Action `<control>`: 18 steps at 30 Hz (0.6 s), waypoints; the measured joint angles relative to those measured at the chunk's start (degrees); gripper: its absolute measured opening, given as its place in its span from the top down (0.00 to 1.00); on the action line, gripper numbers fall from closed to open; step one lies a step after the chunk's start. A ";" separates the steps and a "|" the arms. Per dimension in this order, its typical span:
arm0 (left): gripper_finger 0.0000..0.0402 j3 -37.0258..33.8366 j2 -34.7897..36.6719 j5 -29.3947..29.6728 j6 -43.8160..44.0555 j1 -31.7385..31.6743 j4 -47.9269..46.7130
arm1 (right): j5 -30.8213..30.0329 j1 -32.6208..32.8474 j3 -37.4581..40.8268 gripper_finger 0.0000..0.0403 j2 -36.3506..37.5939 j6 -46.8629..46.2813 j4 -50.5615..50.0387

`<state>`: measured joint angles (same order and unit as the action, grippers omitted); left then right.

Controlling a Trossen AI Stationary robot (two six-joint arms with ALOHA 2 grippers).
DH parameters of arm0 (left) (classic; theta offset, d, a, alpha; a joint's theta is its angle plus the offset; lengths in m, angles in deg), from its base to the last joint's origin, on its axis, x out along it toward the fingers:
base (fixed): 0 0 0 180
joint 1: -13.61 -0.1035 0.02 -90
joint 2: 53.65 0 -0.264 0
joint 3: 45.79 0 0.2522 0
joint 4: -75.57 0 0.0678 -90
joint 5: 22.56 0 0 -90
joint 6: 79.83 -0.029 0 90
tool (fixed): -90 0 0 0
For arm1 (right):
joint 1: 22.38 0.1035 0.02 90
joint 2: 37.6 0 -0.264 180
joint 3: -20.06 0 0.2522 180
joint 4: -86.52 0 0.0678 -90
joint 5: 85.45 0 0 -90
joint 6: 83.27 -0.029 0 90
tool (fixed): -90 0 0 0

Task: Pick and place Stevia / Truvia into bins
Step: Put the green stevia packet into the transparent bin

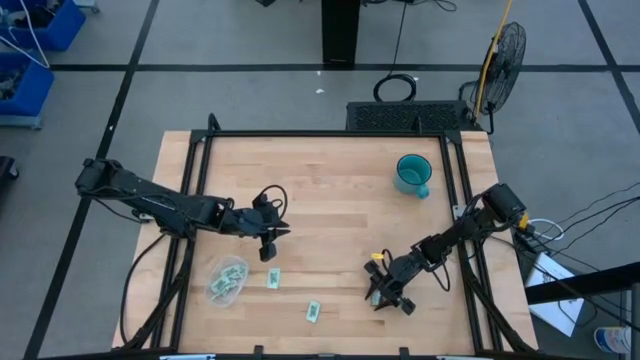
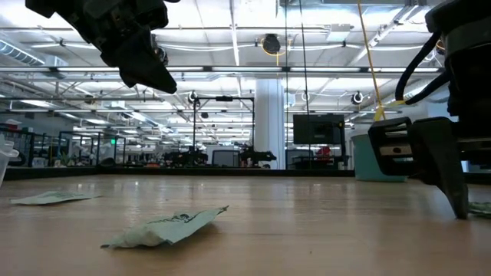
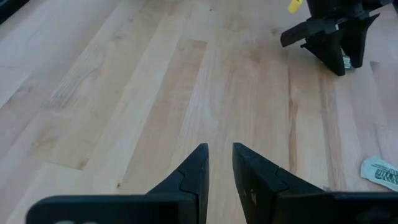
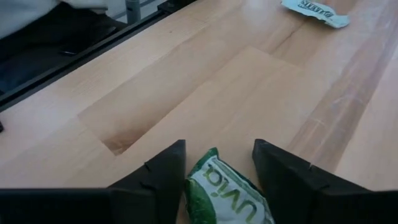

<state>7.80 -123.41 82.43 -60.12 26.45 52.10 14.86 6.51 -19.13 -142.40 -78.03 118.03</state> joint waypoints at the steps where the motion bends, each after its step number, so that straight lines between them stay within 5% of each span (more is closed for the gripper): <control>1: 0.81 0.00 0.00 0.00 0.00 0.00 0.02 | -0.09 0.00 0.00 0.57 0.00 -0.02 -0.04; 18: 0.81 0.00 0.02 0.04 0.00 0.00 0.09 | 0.01 -3.61 0.04 0.89 -0.16 0.26 8.09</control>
<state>7.80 -123.39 82.47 -60.12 26.45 52.19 14.88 2.90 -19.08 -142.56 -77.78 126.12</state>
